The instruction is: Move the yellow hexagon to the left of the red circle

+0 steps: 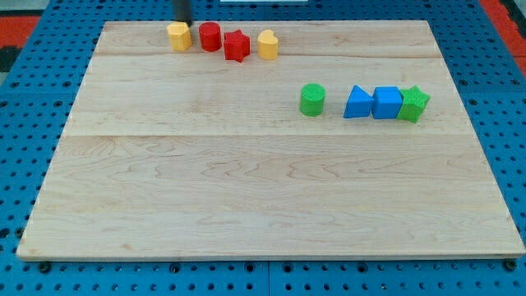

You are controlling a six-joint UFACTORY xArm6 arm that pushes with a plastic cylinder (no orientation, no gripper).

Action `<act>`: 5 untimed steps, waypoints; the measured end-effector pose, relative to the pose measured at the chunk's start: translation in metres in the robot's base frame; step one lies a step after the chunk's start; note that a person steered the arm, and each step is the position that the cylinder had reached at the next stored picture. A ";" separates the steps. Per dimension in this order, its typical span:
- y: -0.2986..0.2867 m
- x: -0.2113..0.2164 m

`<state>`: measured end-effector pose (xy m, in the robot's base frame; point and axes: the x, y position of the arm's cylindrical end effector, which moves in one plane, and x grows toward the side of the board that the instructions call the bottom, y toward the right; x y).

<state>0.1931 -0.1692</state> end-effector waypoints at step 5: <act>0.003 0.088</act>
